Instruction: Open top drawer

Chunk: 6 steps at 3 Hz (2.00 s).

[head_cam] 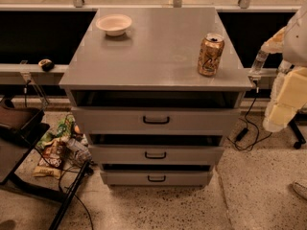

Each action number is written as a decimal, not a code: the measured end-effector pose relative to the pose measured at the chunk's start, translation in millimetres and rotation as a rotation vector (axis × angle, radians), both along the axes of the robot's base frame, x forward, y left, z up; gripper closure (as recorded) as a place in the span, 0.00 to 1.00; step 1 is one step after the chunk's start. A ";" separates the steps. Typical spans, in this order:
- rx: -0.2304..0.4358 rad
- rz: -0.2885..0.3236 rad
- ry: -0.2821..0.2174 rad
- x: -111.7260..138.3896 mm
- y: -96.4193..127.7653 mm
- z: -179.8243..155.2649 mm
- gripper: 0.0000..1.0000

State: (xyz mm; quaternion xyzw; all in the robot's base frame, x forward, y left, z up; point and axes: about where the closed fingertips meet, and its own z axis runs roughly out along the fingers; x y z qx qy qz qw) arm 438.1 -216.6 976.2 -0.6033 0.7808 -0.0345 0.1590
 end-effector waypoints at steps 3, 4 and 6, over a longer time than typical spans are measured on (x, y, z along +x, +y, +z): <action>-0.053 -0.046 0.113 -9.9 1.2 -98.9 0.00; -0.065 -0.049 0.159 -12.4 0.7 -164.8 0.00; -0.059 0.007 0.124 26.0 6.7 -246.6 0.00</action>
Offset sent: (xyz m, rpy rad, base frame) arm -0.0103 0.0041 -0.1150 -0.0827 0.1748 -0.0792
